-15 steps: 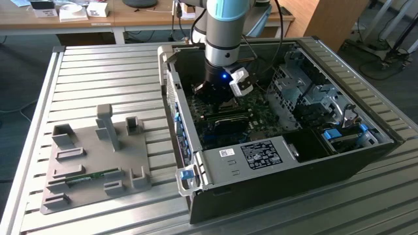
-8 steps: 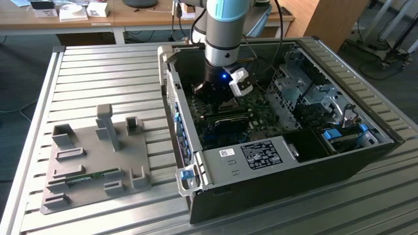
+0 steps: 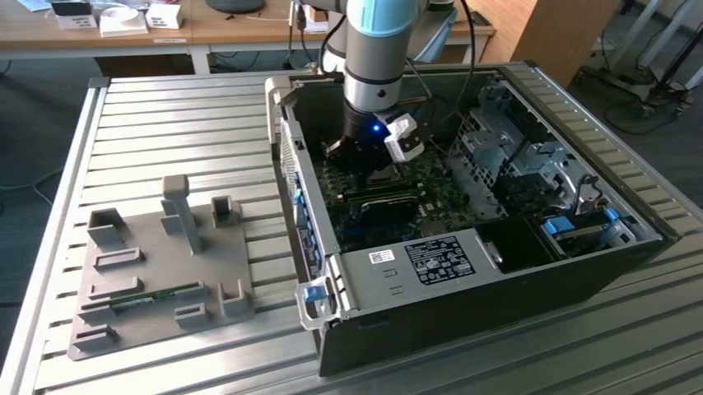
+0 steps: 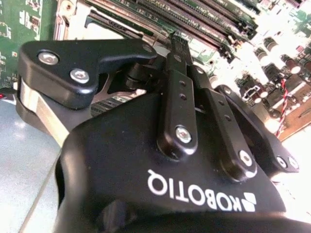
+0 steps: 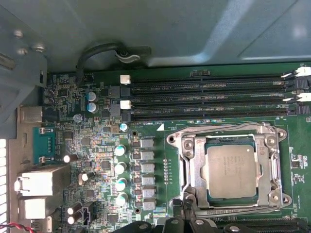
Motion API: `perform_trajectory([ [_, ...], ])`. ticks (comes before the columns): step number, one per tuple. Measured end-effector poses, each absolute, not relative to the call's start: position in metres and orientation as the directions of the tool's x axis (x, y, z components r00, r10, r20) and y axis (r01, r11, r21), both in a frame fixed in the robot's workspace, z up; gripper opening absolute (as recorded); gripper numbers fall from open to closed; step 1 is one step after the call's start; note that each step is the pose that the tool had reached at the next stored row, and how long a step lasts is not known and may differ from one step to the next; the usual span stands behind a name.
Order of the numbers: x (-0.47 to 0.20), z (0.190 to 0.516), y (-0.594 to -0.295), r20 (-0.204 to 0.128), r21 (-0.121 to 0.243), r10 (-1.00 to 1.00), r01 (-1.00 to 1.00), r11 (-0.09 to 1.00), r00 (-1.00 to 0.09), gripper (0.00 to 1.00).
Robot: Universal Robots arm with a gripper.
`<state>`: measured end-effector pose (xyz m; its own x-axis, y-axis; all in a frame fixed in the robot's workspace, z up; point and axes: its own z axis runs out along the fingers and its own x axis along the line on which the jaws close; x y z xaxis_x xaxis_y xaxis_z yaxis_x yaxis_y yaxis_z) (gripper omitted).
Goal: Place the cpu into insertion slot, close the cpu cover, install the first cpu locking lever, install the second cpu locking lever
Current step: 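Install the second cpu locking lever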
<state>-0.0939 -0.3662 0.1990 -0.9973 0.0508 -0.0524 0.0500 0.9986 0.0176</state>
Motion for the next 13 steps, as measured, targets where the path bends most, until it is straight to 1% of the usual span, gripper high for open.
perform_trajectory([
  [13,-0.0963,0.1960,-0.3661,-0.052,0.017,0.051,0.050,0.999,-0.997,0.10],
])
